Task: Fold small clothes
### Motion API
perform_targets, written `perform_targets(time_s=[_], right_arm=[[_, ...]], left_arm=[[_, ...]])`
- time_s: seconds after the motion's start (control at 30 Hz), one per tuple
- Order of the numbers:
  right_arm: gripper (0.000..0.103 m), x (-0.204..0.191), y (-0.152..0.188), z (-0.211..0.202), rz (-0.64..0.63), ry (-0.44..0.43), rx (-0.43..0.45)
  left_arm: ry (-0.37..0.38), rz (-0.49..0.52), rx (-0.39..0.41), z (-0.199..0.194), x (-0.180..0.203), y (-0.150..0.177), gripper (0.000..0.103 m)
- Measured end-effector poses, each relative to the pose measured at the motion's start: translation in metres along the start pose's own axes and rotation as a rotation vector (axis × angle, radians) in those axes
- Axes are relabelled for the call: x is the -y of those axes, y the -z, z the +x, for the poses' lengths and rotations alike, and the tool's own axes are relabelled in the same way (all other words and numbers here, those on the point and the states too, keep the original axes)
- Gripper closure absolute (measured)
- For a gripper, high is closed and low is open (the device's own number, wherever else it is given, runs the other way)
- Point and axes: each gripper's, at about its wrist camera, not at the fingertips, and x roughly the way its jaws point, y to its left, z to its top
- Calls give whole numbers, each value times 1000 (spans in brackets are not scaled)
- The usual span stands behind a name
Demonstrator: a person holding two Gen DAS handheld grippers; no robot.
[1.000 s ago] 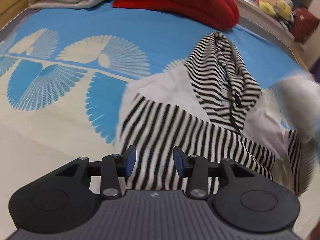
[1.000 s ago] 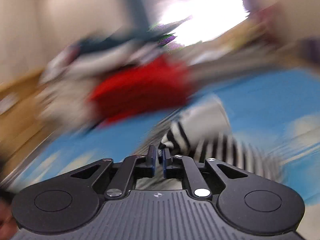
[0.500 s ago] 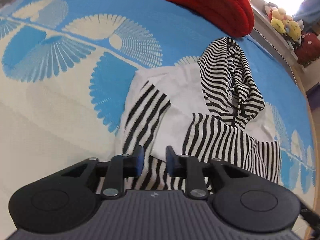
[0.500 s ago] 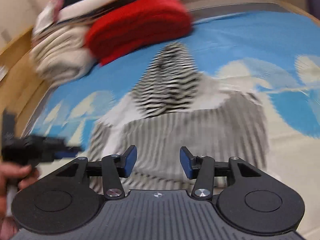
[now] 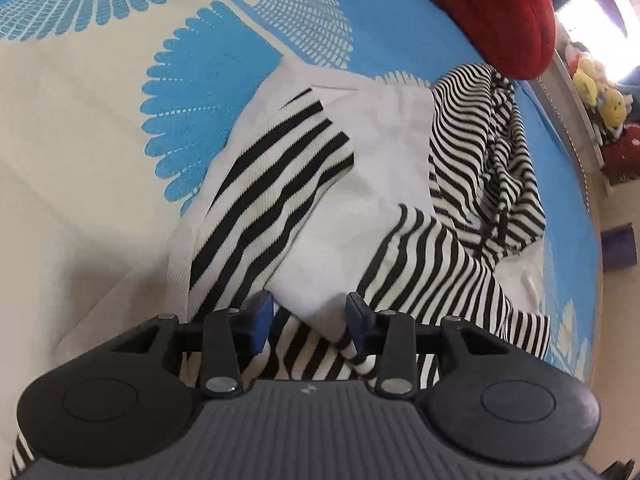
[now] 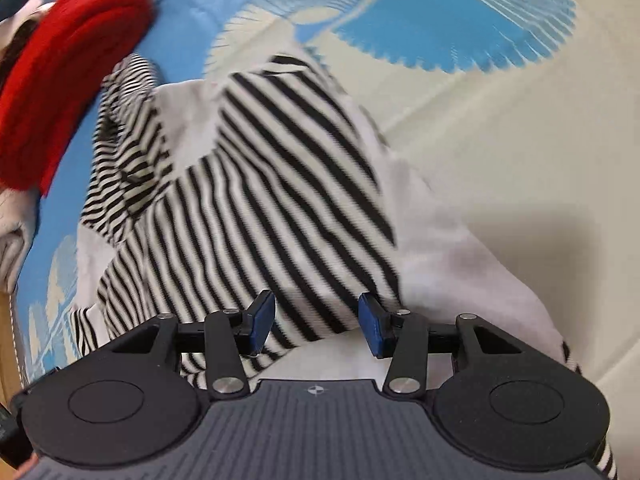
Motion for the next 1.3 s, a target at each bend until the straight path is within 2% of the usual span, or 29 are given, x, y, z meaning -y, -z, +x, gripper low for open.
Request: perform_targets(time_s=[0.1,0.13,0.17,0.23,0.4,0.47,0.53,0.6,0.63,0.7,0.77,0.8,0.87,0.97,1.03,1.07,1.13,1.3], right_arm=[[58,4,-4,4,24,20,-3],[58,4,-5,5,28,21,-5],[58,4,-5,3,26,25,-4],[58,1,-5,3,23,34,4],[58,-3,-6,-1,47,57,16],[58,-7,-5,-9,40,47,27],[58,-11,-2,-13,12,49,49],[58,-7,-1,-8,12,74,40],[58,-2,0,-4,25,92,31],[67,4,0,-6,48,100,32],[67,-2,2,-15,23,105,52],[64,-6,4,-21,-1,99,75],[63,-16,7,-26,-57,71,98],[62,-18,8,-18,-105,65,80],[61,-11,6,-6,-89,107,45],[62,-5,4,-1,-60,119,25],[62,-3,2,-3,-31,102,15],[61,-22,0,-22,-111,33,79]], left_arm=[[-6,-23,40,-2,4,-4,62],[-28,-10,50,-2,6,-4,77],[-51,1,56,-2,6,-3,85],[-81,33,79,-6,13,0,91],[-66,120,215,-72,47,16,92],[-106,145,259,-94,51,28,92],[-193,144,267,-96,42,40,85],[-323,156,202,-79,33,43,85],[-355,156,185,-73,30,42,85],[-381,202,250,-76,32,40,84],[-383,292,325,-85,44,41,77],[-352,325,341,-88,50,41,73],[-295,362,326,-83,56,42,73],[-256,298,168,-53,42,39,73],[-287,224,41,-28,21,37,74],[-292,201,10,-21,13,37,75],[-275,182,20,-22,10,34,74],[-260,214,108,-42,25,22,72]])
